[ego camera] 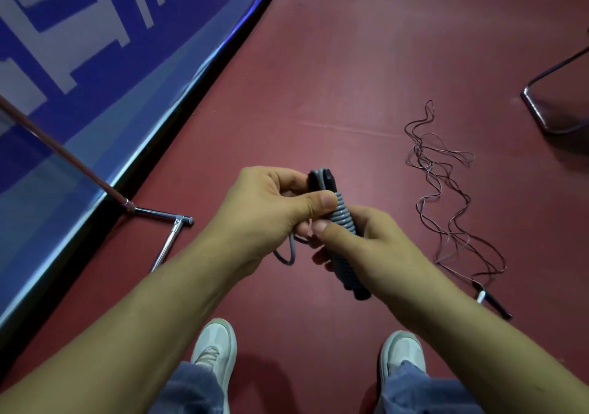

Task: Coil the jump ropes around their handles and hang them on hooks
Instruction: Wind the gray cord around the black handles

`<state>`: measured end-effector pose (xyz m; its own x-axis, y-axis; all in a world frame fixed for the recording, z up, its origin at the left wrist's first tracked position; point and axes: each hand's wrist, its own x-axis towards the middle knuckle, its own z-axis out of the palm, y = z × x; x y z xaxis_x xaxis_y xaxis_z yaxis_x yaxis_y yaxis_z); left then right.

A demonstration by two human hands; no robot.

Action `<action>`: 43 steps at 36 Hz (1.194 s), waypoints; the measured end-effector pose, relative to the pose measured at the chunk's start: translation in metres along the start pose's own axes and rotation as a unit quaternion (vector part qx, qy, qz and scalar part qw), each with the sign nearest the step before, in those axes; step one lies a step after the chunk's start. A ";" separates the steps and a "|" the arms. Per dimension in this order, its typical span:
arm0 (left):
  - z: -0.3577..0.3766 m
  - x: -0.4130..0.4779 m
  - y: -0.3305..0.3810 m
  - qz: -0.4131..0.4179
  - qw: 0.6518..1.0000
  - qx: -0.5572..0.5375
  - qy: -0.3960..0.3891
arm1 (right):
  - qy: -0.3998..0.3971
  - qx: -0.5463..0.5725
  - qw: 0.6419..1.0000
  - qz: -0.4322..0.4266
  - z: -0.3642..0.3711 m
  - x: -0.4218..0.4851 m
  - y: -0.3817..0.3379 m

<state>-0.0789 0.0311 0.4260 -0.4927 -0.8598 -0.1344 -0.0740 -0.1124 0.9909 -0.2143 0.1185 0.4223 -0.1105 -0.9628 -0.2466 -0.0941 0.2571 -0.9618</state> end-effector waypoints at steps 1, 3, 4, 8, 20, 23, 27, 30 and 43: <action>0.001 -0.001 0.001 0.008 1.000 0.007 0.001 | 0.005 0.016 1.000 -0.002 0.002 0.000 -0.001; 0.001 -0.002 0.003 0.017 1.000 0.009 -0.018 | 0.005 0.077 0.997 -0.005 0.003 0.001 0.001; 0.000 -0.003 0.005 0.018 0.999 0.005 -0.033 | 0.004 0.108 0.994 -0.003 0.002 0.000 0.001; -0.006 -0.007 0.012 0.009 0.994 -0.012 -0.106 | -0.039 0.180 0.983 0.028 -0.004 -0.003 -0.002; -0.009 -0.013 0.017 0.000 0.988 0.017 -0.153 | -0.119 0.288 0.947 0.070 0.000 -0.002 -0.001; -0.013 -0.010 0.022 0.044 0.989 0.098 -0.101 | -0.094 0.287 0.950 0.076 -0.001 0.001 -0.002; -0.022 -0.007 0.029 0.083 0.974 0.198 -0.077 | -0.083 0.265 0.958 0.073 -0.002 0.003 -0.001; -0.027 -0.003 0.030 0.084 0.968 0.215 -0.096 | -0.105 0.257 0.958 0.070 -0.001 0.002 -0.001; -0.040 0.003 0.024 0.058 0.963 0.170 -0.200 | -0.143 0.289 0.942 0.092 -0.013 -0.001 -0.010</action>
<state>-0.0473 0.0062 0.4496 -0.8044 -0.5884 -0.0821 -0.2445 0.2018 0.9484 -0.2265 0.1185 0.4335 0.2072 -0.9108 -0.3571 0.4644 0.4128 -0.7835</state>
